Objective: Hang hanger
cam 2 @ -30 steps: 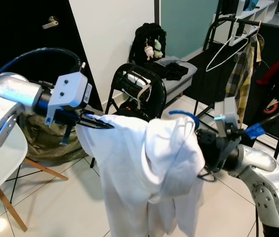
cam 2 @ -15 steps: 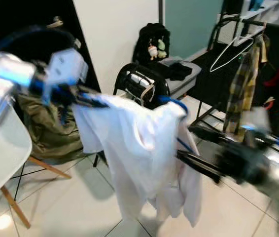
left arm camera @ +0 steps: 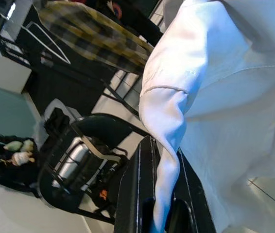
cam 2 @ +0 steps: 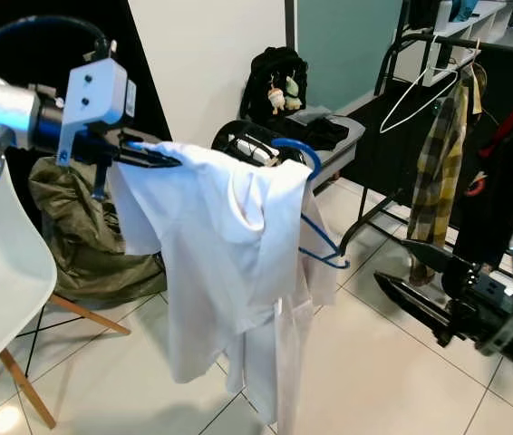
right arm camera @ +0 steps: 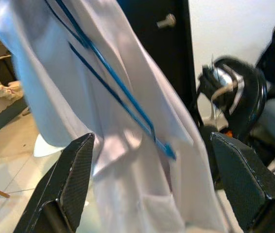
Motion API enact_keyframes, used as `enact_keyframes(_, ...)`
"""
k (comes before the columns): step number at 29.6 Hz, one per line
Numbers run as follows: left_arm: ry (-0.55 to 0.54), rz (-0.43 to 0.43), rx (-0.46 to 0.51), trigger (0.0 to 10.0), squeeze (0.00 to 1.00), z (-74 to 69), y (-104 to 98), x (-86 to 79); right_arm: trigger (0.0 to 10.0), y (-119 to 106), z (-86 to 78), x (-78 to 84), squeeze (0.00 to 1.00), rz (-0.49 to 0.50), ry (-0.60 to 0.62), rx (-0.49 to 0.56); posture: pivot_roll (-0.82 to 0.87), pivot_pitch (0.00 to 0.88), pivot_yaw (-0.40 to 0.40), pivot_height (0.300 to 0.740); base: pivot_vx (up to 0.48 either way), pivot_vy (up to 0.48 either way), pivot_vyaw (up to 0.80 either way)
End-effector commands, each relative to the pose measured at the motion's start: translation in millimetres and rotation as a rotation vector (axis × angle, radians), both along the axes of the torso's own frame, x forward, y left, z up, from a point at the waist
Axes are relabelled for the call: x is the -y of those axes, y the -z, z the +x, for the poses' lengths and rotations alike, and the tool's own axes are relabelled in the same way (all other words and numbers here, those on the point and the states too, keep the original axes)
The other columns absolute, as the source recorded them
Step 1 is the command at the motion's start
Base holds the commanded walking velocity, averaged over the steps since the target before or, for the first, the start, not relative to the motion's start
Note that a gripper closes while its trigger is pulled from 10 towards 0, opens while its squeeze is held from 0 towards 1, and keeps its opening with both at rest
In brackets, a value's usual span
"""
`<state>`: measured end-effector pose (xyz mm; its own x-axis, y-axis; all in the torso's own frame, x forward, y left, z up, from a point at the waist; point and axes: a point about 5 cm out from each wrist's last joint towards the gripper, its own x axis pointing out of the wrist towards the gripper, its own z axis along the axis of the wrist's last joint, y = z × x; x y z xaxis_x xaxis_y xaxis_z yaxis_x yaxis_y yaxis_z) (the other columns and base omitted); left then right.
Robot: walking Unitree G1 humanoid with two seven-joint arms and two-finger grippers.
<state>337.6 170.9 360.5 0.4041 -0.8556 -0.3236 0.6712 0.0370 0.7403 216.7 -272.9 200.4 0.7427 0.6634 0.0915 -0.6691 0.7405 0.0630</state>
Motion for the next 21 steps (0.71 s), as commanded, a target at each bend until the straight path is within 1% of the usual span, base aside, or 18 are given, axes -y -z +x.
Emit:
enact_keyframes(1, -0.005, -0.040, 0.060, 0.0, 0.00, -0.1, -14, -1.7, 10.0, 9, 9.6, -2.3, 1.00, 0.010, 0.077, -0.023, -0.06, 0.026, 0.096, 0.740, 0.000, 0.000, 0.00)
enact_keyframes(2, -0.015, -0.090, 0.085, 0.0, 0.00, 1.5, -20, -1.8, 10.0, 17, 18.1, -2.6, 1.00, 0.056, 0.147, -0.054, -0.06, 0.028, 0.096, 0.740, 0.000, 0.000, 0.00)
enact_keyframes(4, -0.015, -0.090, 0.085, 0.0, 0.00, 1.5, -20, -1.8, 10.0, 17, 18.1, -2.6, 1.00, 0.056, 0.147, -0.054, -0.06, 0.028, 0.096, 0.740, 0.000, 0.000, 0.00)
enact_keyframes(5, -0.017, -0.161, 0.105, 0.0, 0.00, 2.1, -28, -0.7, 10.0, 25, 27.9, -2.7, 0.07, 0.161, 0.219, -0.118, -0.06, 0.031, 0.097, 0.740, 0.000, 0.000, 0.00)
enact_keyframes(7, -0.017, -0.161, 0.105, 0.0, 0.00, 2.1, -28, -0.7, 10.0, 25, 27.9, -2.7, 0.07, 0.161, 0.219, -0.118, -0.06, 0.031, 0.097, 0.740, 0.000, 0.000, 0.00)
enact_keyframes(8, -0.007, -0.239, 0.112, 0.0, 0.00, 1.9, -35, 1.4, 10.0, 31, 34.5, -5.7, 0.00, 0.247, 0.247, -0.153, -0.07, 0.031, 0.097, 0.740, 0.000, 0.000, 0.00)
enact_keyframes(9, -0.007, -0.239, 0.112, 0.0, 0.00, 1.9, -35, 1.4, 10.0, 31, 34.5, -5.7, 0.00, 0.247, 0.247, -0.153, -0.07, 0.031, 0.097, 0.740, 0.000, 0.000, 0.00)
enact_keyframes(10, 0.022, -0.330, 0.106, 0.0, 0.00, 0.2, -41, 6.1, 10.0, 35, 42.3, -12.0, 0.00, 0.374, 0.253, -0.178, -0.06, 0.032, 0.096, 0.740, 0.000, 0.000, 0.00)
enact_keyframes(11, 0.022, -0.330, 0.106, 0.0, 0.00, 0.2, -41, 6.1, 10.0, 35, 42.3, -12.0, 0.00, 0.374, 0.253, -0.178, -0.06, 0.032, 0.096, 0.740, 0.000, 0.000, 0.00)
enact_keyframes(12, 0.055, -0.407, 0.095, 0.1, 0.00, -1.5, -47, 10.8, 10.0, 35, 48.3, -20.5, 0.00, 0.462, 0.235, -0.187, -0.06, 0.032, 0.096, 0.740, 0.000, 0.000, 0.00)
enact_keyframes(13, 0.055, -0.407, 0.095, 0.1, 0.00, -1.5, -47, 10.8, 10.0, 35, 48.3, -20.5, 0.00, 0.462, 0.235, -0.187, -0.06, 0.032, 0.096, 0.740, 0.000, 0.000, 0.00)
enact_keyframes(14, 0.082, -0.468, 0.086, 3.6, 0.00, -3.4, -52, 14.6, 10.0, 34, 52.9, -30.3, 0.00, 0.510, 0.205, -0.187, -0.06, 0.032, 0.095, 0.740, 0.000, 0.000, 0.00)
enact_keyframes(15, 0.082, -0.468, 0.086, 3.6, 0.00, -3.4, -52, 14.6, 10.0, 34, 52.9, -30.3, 0.00, 0.510, 0.205, -0.187, -0.06, 0.032, 0.095, 0.740, 0.000, 0.000, 0.00)
enact_keyframes(16, 0.103, -0.509, 0.080, 6.9, 0.00, -4.7, -57, 17.0, 10.0, 32, 55.8, -37.9, 0.00, 0.544, 0.178, -0.179, -0.06, 0.034, 0.095, 0.740, 0.000, 0.000, 0.00)
enact_keyframes(17, 0.119, -0.530, 0.076, 7.5, 0.00, -5.9, -59, 18.1, 10.0, 28, 57.9, -41.4, 0.00, 0.573, 0.165, -0.160, -0.06, 0.034, 0.095, 0.740, 0.000, 0.000, 0.00)
enact_keyframes(19, 0.129, -0.538, 0.073, 7.5, 0.00, -6.7, -61, 18.6, 10.0, 26, 58.9, -42.7, 0.00, 0.592, 0.160, -0.147, -0.06, 0.034, 0.095, 0.740, 0.000, 0.000, 0.00)
enact_keyframes(20, 0.140, -0.544, 0.070, 7.8, 0.00, -7.1, -62, 19.1, 10.0, 21, 60.5, -42.1, 0.00, 0.626, 0.164, -0.122, -0.06, 0.036, 0.097, 0.740, 0.000, 0.000, 0.00)
enact_keyframes(21, 0.140, -0.544, 0.070, 7.8, 0.00, -7.1, -62, 19.1, 10.0, 21, 60.5, -42.1, 0.00, 0.626, 0.164, -0.122, -0.06, 0.036, 0.097, 0.740, 0.000, 0.000, 0.00)
